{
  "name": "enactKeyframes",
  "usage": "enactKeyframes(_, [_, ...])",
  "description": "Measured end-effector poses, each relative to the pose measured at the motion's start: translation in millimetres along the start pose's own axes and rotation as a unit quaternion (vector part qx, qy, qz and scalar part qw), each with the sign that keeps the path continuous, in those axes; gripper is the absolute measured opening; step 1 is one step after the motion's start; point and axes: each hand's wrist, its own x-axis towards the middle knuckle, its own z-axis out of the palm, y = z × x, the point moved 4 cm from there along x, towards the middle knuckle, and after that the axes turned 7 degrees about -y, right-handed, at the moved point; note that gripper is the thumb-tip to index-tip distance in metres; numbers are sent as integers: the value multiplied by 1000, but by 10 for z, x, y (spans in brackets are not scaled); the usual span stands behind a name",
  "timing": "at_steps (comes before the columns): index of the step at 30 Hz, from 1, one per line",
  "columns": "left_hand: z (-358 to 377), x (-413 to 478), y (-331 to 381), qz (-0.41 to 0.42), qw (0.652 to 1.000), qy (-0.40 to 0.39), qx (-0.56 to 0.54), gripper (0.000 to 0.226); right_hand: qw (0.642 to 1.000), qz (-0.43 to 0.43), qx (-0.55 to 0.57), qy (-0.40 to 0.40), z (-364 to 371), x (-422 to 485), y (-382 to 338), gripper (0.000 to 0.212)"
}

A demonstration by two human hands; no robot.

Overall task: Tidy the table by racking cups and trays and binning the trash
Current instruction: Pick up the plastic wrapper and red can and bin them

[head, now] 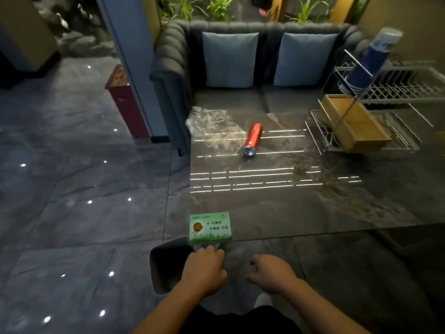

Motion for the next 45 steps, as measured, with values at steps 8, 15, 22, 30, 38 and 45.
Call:
enactKeyframes(8, [-570, 614, 763, -37, 998, 39, -32, 45, 996, -51, -5, 69, -908, 14, 765, 44])
enactKeyframes(15, [-901, 1020, 891, -55, 998, 32, -29, 47, 996, -45, 20, 75, -1411, 315, 983, 52])
enactKeyframes(22, [-1280, 1528, 449, -67, 995, 57, -42, 48, 990, -13, 82, 116, -1936, 853, 842, 42])
enactKeyframes(30, [-2149, 2110, -278, -89, 967, 233, -54, 55, 974, 34, 146, 170, -2797, 1561, 505, 45])
enactKeyframes(38, [-2619, 2737, -595, -113, 969, 212, -64, 86, 963, 58, 197, 177, -3363, 2242, 289, 48])
enactKeyframes(45, [-2662, 3108, -686, -149, 969, 151, -126, 112, 946, 118, 240, 183, -3446, 2596, 291, 72])
